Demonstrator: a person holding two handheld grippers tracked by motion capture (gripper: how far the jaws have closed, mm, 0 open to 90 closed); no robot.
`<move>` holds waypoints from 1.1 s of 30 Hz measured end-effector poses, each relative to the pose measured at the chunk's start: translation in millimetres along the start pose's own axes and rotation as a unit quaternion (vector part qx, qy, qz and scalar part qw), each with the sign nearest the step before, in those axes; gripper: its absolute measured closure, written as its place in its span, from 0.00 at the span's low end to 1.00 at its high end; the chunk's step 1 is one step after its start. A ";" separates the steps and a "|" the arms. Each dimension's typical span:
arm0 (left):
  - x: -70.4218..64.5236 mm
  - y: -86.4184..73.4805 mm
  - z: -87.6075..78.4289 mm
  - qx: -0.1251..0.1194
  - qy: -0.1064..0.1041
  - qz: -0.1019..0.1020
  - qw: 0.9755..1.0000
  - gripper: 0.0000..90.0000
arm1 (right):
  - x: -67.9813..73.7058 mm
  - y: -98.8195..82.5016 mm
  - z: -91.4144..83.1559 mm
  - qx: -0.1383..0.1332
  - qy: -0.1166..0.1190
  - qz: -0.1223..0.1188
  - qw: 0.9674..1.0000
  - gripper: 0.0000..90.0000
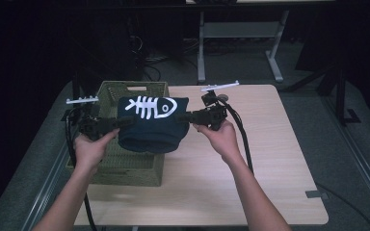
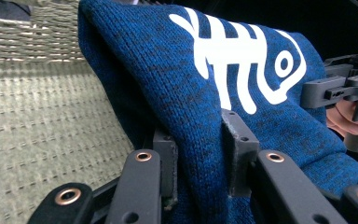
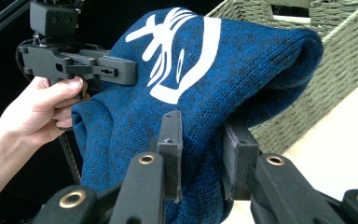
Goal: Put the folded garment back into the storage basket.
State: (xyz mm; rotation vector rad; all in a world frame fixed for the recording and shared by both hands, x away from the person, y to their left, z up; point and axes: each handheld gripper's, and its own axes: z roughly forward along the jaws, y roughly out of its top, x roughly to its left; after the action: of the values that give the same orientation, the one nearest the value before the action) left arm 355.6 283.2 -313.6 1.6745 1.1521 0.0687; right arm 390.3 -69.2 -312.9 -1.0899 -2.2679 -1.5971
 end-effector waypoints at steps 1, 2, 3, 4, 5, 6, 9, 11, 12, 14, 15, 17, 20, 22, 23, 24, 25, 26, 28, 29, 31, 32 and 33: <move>1.1 0.0 -1.5 0.000 0.001 -0.001 1.000 0.79 | 0.8 0.5 1.9 0.001 0.000 0.001 1.000 0.80; 2.2 0.1 -3.1 0.000 0.003 0.000 1.000 0.79 | 2.2 1.6 5.9 0.002 0.002 0.002 1.000 0.80; 3.4 0.1 -4.7 0.001 0.005 -0.001 1.000 0.79 | 2.2 1.6 5.9 0.002 0.002 0.002 1.000 0.80; 4.9 0.1 -6.2 0.000 0.005 -0.001 1.000 0.79 | 2.4 2.2 7.9 0.002 0.002 0.000 1.000 0.80; 5.8 0.0 -7.6 -0.001 0.006 -0.004 1.000 0.79 | 3.0 2.6 9.8 0.003 0.003 0.001 1.000 0.80; 7.2 0.0 -9.1 0.000 0.007 -0.003 1.000 0.79 | 4.5 3.9 13.6 0.003 0.004 -0.001 1.000 0.80; 11.5 -0.8 -13.1 -0.003 0.010 -0.009 1.000 0.79 | 6.3 4.7 17.1 0.004 0.009 -0.001 1.000 0.80; 14.6 -2.0 -15.7 -0.005 0.010 -0.012 1.000 0.79 | 8.7 5.5 20.8 0.003 0.010 -0.003 1.000 0.80; 16.0 -2.6 -17.2 -0.005 0.012 -0.014 1.000 0.79 | 9.6 6.0 22.7 0.002 0.009 -0.003 1.000 0.80; 18.7 -3.8 -20.6 -0.008 0.014 -0.016 1.000 0.79 | 11.2 7.8 26.6 0.003 0.013 -0.003 1.000 0.80; 19.9 -4.3 -22.3 -0.009 0.016 -0.018 1.000 0.79 | 12.5 8.9 28.8 0.006 0.012 -0.005 1.000 0.80; 23.0 -5.1 -25.6 -0.010 0.019 -0.020 1.000 0.79 | 14.7 11.0 33.4 0.006 0.015 -0.006 1.000 0.80; 27.7 -6.0 -30.1 -0.011 0.023 -0.025 0.999 0.79 | 17.4 13.5 40.4 0.007 0.018 -0.006 1.000 0.80; 30.7 -6.6 -33.1 -0.011 0.025 -0.026 0.999 0.79 | 18.4 14.3 44.8 0.007 0.021 -0.006 1.000 0.80; 32.2 -6.8 -34.7 -0.009 0.026 -0.026 0.999 0.79 | 18.3 14.6 46.9 0.009 0.022 -0.007 1.000 0.80; 33.1 -7.3 -35.9 -0.011 0.027 -0.029 0.999 0.79 | 18.7 14.9 51.0 0.010 0.025 -0.005 1.000 0.80; 34.2 -7.7 -37.3 -0.011 0.029 -0.029 0.999 0.79 | 18.7 14.9 51.0 0.010 0.025 -0.005 1.000 0.80; 35.5 -8.1 -38.7 -0.010 0.031 -0.028 0.999 0.79 | 19.0 15.0 53.2 0.010 0.026 -0.004 1.000 0.80; 37.9 -8.8 -41.0 -0.012 0.033 -0.031 0.999 0.79 | 20.3 15.2 57.2 0.010 0.028 -0.003 1.000 0.80; 39.2 -9.3 -42.2 -0.013 0.033 -0.033 0.999 0.79 | 20.7 15.3 58.9 0.011 0.029 -0.005 1.000 0.80; 42.0 -10.0 -44.1 -0.011 0.033 -0.034 0.999 0.79 | 21.2 15.4 62.0 0.011 0.031 -0.004 0.999 0.80; 43.1 -10.2 -44.9 -0.011 0.034 -0.036 0.999 0.78 | 21.2 15.6 63.7 0.012 0.031 -0.004 0.999 0.80; 44.4 -10.3 -45.7 -0.009 0.034 -0.036 0.999 0.78 | 21.1 15.9 65.3 0.014 0.031 -0.005 0.999 0.80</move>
State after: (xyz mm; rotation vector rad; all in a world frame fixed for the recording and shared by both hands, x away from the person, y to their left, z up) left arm 347.6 346.7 -321.9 1.6243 1.2589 0.0916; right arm 402.7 0.0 -317.3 -1.0098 -2.2506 -1.5761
